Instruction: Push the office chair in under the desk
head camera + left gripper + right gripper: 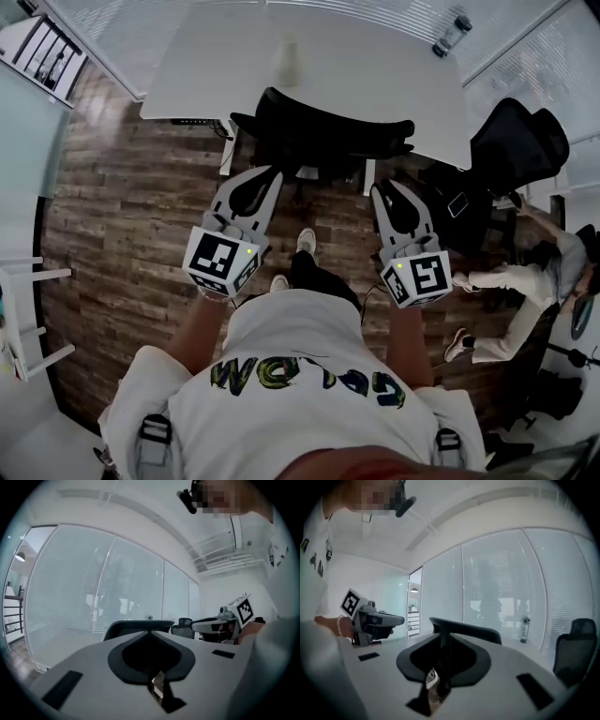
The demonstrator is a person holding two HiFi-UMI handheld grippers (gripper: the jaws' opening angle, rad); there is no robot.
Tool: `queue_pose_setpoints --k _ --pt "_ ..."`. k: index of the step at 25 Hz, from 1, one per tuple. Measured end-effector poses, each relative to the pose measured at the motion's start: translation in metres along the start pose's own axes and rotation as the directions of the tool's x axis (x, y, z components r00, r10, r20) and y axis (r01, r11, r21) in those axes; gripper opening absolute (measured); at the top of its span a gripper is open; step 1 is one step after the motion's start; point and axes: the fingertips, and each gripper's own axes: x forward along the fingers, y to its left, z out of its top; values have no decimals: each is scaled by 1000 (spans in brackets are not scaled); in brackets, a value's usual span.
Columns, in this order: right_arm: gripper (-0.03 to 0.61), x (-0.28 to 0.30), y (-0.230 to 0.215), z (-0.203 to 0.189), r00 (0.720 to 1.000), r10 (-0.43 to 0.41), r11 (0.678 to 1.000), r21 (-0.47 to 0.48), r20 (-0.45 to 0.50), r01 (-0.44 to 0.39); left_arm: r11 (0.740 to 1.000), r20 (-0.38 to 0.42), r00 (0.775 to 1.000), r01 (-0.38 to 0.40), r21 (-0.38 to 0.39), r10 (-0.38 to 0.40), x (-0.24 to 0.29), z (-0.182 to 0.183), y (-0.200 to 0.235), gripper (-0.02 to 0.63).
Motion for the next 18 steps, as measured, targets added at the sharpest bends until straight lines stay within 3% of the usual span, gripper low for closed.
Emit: queue_pose_setpoints --k 8,18 --pt "54 -23 40 50 998 30 999 -47 64 -27 998 69 996 -55 22 53 -28 34 -12 11" --pt "12 -29 59 52 997 50 997 -69 58 -46 998 84 996 -35 46 31 -41 39 -24 11"
